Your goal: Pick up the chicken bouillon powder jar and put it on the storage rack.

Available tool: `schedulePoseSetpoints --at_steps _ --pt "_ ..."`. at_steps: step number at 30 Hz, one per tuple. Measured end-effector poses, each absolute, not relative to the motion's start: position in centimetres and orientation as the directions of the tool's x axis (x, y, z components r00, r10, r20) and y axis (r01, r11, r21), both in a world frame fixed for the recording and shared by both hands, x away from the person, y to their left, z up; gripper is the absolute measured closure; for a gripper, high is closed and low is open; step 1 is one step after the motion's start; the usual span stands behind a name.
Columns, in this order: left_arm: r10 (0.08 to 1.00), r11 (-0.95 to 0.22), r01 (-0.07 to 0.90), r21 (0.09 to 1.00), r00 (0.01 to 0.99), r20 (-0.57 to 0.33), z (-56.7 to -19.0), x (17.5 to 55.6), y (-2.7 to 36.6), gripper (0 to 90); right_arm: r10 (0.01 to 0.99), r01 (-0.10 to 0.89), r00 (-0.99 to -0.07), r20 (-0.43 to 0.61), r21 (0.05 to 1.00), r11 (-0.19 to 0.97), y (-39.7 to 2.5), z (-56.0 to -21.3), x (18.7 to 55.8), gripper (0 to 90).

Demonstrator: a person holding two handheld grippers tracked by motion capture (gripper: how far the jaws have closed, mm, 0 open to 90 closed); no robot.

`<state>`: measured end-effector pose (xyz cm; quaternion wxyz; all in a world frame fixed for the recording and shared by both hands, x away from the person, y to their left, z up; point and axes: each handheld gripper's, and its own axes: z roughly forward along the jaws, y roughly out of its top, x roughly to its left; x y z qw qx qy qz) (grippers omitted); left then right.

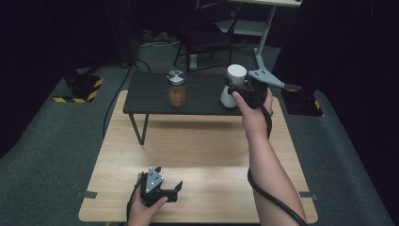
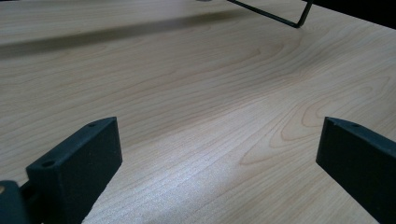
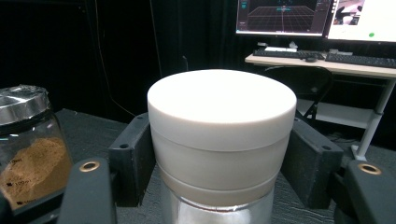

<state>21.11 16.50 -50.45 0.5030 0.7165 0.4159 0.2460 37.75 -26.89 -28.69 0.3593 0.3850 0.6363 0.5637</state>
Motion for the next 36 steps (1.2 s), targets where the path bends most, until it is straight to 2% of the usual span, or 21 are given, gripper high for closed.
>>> schedulePoseSetpoints --at_steps 7,8,10,13,14,16,36 --pt "0.843 -0.148 0.348 0.926 0.534 -0.066 -50.5 21.1 16.5 0.4 0.894 0.090 -0.448 -0.019 0.994 0.066 -26.9 -28.9 37.7 29.0" --pt "0.842 -0.148 0.348 0.926 0.535 -0.066 -50.5 21.1 16.5 0.4 0.895 0.091 -0.446 -0.012 0.994 0.058 -26.9 -28.9 37.7 21.6" --pt "0.842 -0.148 0.348 0.926 0.535 -0.066 -50.5 21.1 16.5 0.4 0.896 0.090 -0.444 -0.004 0.995 0.050 -26.9 -28.9 37.7 19.1" --pt "0.841 -0.149 0.347 0.926 0.536 -0.066 -50.5 21.1 16.5 0.4 0.891 0.081 -0.454 -0.003 0.996 0.044 -27.0 -28.9 37.4 8.6" --pt "0.841 -0.151 0.347 0.926 0.537 -0.064 -50.5 21.1 16.6 0.4 0.891 0.081 -0.454 -0.003 0.996 0.044 -27.0 -28.9 37.4 8.6" --pt "0.841 -0.150 0.347 0.926 0.537 -0.065 -50.5 21.1 16.5 0.4 0.896 0.074 -0.445 -0.008 0.996 0.045 -26.8 -29.0 37.1 0.2" --pt "0.844 -0.158 0.348 0.924 0.534 -0.057 -50.4 21.1 16.4 0.4 0.865 0.045 -0.501 -0.029 0.997 0.059 -29.2 -30.3 34.3 0.0"
